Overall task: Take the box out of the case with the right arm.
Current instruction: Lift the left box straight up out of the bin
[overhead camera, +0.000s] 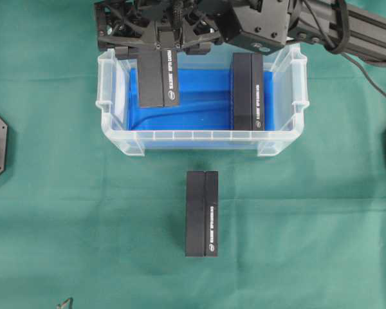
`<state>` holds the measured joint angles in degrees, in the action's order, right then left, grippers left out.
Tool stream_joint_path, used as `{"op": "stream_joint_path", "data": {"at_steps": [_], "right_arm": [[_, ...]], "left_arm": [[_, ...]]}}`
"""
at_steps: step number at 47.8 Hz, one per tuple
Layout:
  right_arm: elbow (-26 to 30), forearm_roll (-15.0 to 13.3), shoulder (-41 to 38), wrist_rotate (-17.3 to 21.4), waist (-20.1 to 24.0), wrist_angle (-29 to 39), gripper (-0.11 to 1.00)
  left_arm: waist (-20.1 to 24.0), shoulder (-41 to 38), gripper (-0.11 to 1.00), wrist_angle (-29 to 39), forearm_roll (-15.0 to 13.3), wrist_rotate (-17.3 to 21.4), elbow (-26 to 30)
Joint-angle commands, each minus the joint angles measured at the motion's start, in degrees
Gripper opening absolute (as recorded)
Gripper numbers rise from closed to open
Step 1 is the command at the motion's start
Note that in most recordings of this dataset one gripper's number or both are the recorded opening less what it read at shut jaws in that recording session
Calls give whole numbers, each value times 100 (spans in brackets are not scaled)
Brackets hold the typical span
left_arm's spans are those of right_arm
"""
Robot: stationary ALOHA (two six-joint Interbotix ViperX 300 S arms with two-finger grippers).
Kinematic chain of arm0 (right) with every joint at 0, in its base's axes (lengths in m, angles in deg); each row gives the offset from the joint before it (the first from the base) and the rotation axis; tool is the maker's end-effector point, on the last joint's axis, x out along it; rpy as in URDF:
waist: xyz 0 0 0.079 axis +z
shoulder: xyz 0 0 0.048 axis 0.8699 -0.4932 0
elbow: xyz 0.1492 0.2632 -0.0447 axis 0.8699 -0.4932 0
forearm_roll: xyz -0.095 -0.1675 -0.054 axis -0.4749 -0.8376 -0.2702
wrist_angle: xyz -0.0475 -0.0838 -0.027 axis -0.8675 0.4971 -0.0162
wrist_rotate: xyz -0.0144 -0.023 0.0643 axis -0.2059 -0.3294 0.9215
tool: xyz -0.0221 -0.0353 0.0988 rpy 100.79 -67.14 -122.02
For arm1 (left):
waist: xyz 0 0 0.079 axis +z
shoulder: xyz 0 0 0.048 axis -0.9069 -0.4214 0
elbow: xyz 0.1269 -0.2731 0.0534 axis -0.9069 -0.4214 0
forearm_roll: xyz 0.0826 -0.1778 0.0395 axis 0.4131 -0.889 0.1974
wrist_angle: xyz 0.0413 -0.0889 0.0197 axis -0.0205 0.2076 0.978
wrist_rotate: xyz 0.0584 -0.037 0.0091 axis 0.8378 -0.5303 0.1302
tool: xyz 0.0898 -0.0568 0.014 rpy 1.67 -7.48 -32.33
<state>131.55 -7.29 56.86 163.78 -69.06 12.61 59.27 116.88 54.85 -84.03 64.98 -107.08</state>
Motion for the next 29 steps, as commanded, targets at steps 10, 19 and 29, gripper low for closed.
{"op": "stream_joint_path", "data": {"at_steps": [10,19,29], "right_arm": [[167,-18,378,-9,18,-18,69],[176,-18,378,-9,18,-18,69],[167,-26,378,-9,62,-18,69]], "left_arm": [[9,-18,0,-26,9,-9,70],[0,-18,0,-26,18,-9,79],[9,-26,0,-26,18,-9,79]]}}
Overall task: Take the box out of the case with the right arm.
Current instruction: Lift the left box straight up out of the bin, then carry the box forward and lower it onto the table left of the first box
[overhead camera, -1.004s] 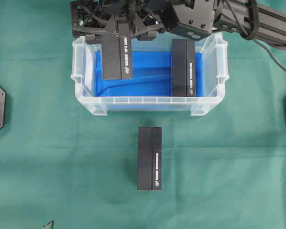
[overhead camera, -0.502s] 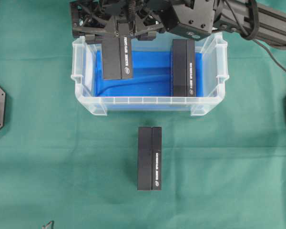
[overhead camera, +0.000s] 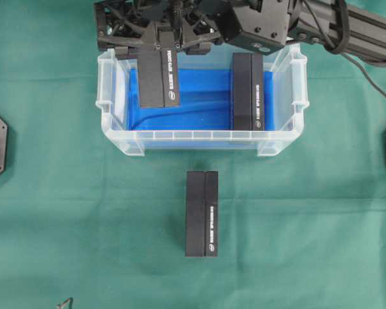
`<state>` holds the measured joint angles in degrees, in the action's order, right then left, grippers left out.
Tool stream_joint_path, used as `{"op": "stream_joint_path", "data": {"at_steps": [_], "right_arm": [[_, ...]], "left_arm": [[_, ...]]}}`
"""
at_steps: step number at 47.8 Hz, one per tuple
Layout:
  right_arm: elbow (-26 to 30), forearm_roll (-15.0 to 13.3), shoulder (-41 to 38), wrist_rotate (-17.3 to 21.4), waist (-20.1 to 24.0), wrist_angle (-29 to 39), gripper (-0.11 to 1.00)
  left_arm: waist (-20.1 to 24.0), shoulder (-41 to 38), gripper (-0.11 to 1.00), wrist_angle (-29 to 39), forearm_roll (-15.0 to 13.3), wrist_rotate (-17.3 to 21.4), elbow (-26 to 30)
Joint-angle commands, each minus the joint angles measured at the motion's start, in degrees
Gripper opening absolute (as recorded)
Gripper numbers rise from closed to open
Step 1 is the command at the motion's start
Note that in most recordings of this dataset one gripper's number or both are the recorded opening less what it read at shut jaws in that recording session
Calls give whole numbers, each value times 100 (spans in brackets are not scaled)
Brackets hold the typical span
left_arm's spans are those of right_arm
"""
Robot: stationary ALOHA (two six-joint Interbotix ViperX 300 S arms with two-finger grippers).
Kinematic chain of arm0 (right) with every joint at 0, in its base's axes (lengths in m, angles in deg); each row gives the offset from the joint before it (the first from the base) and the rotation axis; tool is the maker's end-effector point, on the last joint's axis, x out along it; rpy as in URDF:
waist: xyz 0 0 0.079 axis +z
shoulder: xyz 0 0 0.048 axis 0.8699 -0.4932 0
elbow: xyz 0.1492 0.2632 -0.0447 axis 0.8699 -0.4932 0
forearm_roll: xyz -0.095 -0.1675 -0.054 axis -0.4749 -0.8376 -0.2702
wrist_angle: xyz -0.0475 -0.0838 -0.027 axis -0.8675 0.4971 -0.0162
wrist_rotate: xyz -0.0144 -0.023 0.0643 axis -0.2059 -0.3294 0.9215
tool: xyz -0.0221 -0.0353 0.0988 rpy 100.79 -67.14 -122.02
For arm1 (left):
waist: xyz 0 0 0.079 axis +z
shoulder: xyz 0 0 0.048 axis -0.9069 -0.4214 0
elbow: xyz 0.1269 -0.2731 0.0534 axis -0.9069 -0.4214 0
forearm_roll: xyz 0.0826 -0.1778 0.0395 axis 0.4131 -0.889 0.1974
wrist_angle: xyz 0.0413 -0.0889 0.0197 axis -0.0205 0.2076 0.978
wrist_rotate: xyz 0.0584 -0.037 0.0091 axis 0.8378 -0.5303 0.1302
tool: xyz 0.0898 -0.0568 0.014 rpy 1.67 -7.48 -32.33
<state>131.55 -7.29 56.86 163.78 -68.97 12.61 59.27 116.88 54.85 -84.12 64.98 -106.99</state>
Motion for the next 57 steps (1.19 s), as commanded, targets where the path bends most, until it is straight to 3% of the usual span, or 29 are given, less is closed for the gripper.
{"op": "stream_joint_path", "data": {"at_steps": [1,12,31,57], "right_arm": [[176,-26,378,0,70,-18,69],[176,-26,378,193,334,-9,69],[176,-176,343,853,1222,0,69],[176,-431,299,2092,2408,0,69]], "left_arm": [[0,-18,0,-18,18,-9,70],[9,-44,0,-26,26,9,62],[9,-62,0,-26,18,9,70],[9,-123,0,-26,18,-9,70]]}}
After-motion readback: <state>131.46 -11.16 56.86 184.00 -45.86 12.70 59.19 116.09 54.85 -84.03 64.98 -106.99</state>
